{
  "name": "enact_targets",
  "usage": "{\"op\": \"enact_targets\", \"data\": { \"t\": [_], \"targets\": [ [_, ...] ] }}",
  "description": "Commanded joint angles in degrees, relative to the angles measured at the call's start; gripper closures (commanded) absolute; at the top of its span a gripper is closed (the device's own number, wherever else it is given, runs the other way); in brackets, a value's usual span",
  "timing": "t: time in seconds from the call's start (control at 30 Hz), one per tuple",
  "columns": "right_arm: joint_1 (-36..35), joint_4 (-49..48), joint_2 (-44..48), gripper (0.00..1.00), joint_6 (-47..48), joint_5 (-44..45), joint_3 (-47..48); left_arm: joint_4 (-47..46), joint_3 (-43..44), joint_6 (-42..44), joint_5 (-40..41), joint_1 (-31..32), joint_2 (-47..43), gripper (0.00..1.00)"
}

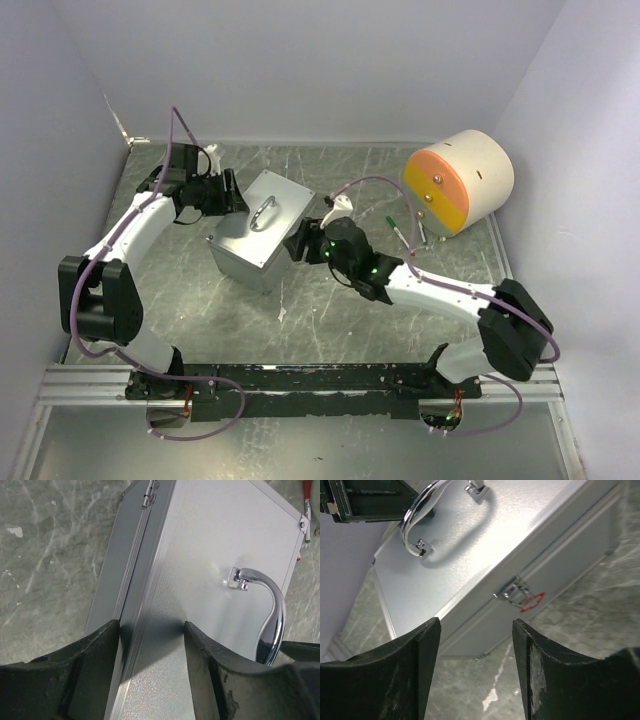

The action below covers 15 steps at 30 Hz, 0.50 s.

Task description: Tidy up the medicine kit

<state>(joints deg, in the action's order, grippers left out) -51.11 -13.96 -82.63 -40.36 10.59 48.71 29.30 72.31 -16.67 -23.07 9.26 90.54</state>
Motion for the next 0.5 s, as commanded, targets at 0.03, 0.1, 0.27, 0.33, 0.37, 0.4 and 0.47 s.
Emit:
{"op": "enact_targets", "data": {
  "t": [0.03, 0.1, 0.27, 0.33, 0.37, 0.4, 0.47],
  "targets": [
    [0.22, 3.78, 4.62, 0.4, 13.05, 6.09, -4.39, 4.19, 1.3, 1.86, -2.42, 0.37, -1.01, 0.37],
    [0.37, 3.0, 4.21, 0.4, 18.16, 6.22, -5.62, 3.58, 0.81, 1.56, -3.35, 0.33, -1.8, 0.37],
    [0.35, -1.19, 1.23, 0.42, 27.73, 5.98, -6.95, 5.28, 0.84, 1.88, 3.36, 0.08, -5.05, 0.35],
    [0.33, -2.38, -0.24, 0.43, 29.94, 5.48, -6.55, 5.35, 0.09, 1.33, 7.62, -0.02, -7.28, 0.33],
    [0.34, -2.83, -1.43, 0.43, 30.55, 5.31, -5.91, 5.21, -0.32, 1.1, 9.12, -0.03, -8.58, 0.31],
    [0.38, -3.06, -2.43, 0.43, 31.12, 4.86, -5.41, 5.16, -0.71, 0.87, 10.54, -0.03, -9.9, 0.3],
    [0.39, -3.99, -3.91, 0.44, 32.72, 3.78, -4.45, 5.39, -1.65, 0.54, 13.02, -0.03, -12.38, 0.25]
  ]
}}
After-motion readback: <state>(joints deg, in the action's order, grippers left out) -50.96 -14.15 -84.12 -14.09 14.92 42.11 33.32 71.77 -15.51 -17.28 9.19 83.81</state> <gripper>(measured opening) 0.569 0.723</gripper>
